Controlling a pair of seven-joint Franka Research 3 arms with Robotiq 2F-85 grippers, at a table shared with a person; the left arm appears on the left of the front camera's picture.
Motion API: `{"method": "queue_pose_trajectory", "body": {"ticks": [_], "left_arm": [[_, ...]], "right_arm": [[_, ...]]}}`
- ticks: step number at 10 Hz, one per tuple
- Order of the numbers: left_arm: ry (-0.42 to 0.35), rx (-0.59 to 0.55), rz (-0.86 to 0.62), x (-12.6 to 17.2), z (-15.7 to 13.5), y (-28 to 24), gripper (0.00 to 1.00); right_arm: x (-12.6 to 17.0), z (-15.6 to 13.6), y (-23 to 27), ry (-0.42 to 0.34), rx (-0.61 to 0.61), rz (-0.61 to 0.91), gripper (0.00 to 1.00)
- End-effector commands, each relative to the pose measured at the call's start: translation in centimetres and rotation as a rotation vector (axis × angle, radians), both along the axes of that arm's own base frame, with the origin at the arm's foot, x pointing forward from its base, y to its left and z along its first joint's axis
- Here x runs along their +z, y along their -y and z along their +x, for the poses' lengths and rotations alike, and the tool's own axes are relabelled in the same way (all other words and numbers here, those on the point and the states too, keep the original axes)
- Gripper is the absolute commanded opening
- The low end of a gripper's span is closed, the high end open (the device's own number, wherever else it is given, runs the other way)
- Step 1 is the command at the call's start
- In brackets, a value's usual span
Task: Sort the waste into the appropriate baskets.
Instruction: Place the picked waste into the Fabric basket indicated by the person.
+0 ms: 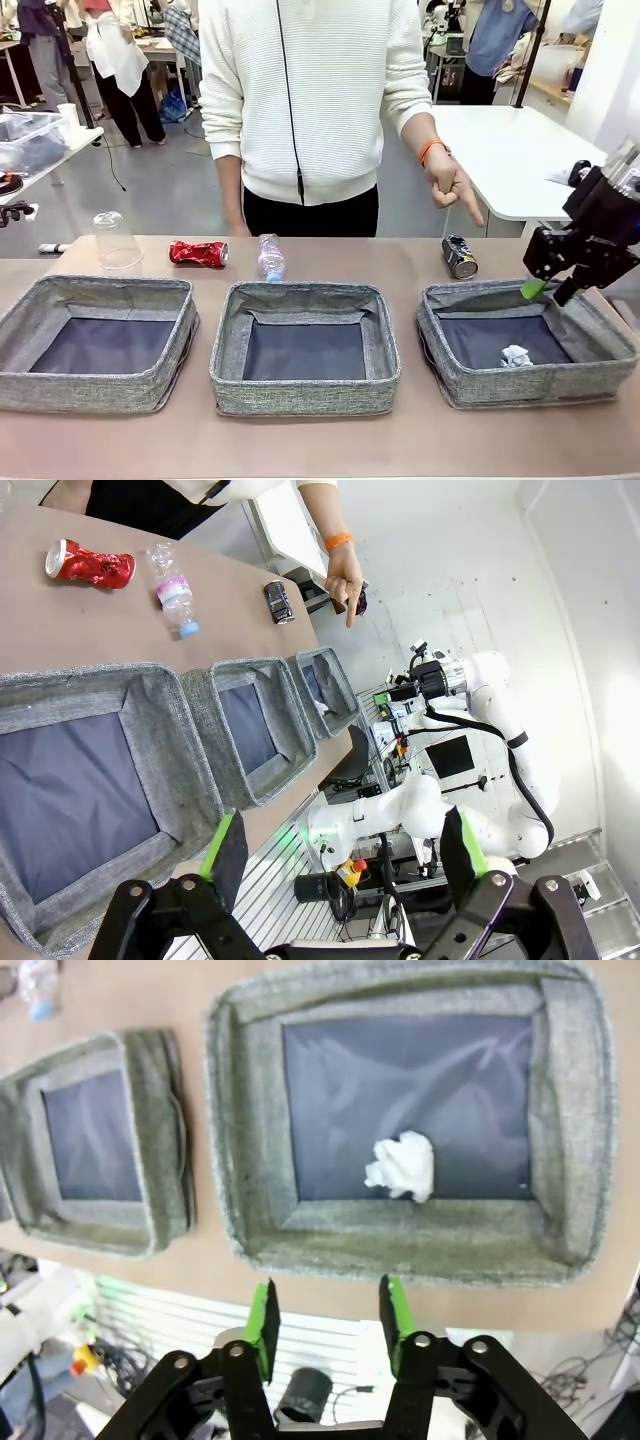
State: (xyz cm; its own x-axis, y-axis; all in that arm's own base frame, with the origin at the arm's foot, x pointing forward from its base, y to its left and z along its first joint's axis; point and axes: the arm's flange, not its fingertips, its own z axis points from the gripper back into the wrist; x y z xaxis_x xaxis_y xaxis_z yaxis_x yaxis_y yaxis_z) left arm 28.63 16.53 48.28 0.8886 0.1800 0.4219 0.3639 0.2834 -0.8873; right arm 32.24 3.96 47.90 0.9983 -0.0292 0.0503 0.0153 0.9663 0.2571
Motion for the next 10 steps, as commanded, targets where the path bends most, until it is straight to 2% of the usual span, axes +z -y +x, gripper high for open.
{"method": "queue_pose_trajectory", "body": {"ticks": [1, 2, 3, 4, 5, 6, 7, 8, 9, 10], "left_arm": [[0.027, -0.004, -0.012, 0.2, 0.0, 0.1, 1.0], [0.027, -0.004, -0.012, 0.2, 0.0, 0.1, 1.0], [0.027, -0.004, -0.012, 0.2, 0.0, 0.1, 1.0], [0.027, -0.004, -0.012, 0.2, 0.0, 0.1, 1.0], [0.027, -0.004, -0.012, 0.2, 0.0, 0.1, 1.0], [0.027, -0.004, -0.012, 0.2, 0.0, 0.1, 1.0], [0.027, -0.004, -0.012, 0.2, 0.0, 0.1, 1.0], [0.027, -0.004, -0.012, 0.2, 0.0, 0.1, 1.0], [0.027, -0.004, -0.012, 0.2, 0.0, 0.1, 1.0], [0.027, -0.004, -0.012, 0.2, 0.0, 0.1, 1.0]], "right_arm": [[-0.5, -0.1, -0.6, 0.012, -0.017, 0.041, 0.93], [-0.3, 0.0, -0.8, 0.027, -0.004, 0.092, 1.0], [0.7, 0.0, -1.0, 0.066, 0.034, 0.228, 1.0], [2.0, 0.0, -0.8, 0.154, 0.05, 0.436, 1.0], [3.5, -0.1, 0.0, 0.23, -0.001, 0.71, 1.0], [5.0, -0.6, 1.4, 0.379, 0.031, 1.097, 1.0], [5.4, -0.7, 2.1, 0.39, 0.049, 1.306, 1.0], [5.1, -0.6, 2.1, 0.393, 0.062, 1.372, 1.0], [4.4, -0.3, 2.1, 0.399, 0.046, 1.375, 1.0], [3.8, 0.0, 1.9, 0.335, 0.012, 1.317, 1.0]]}}
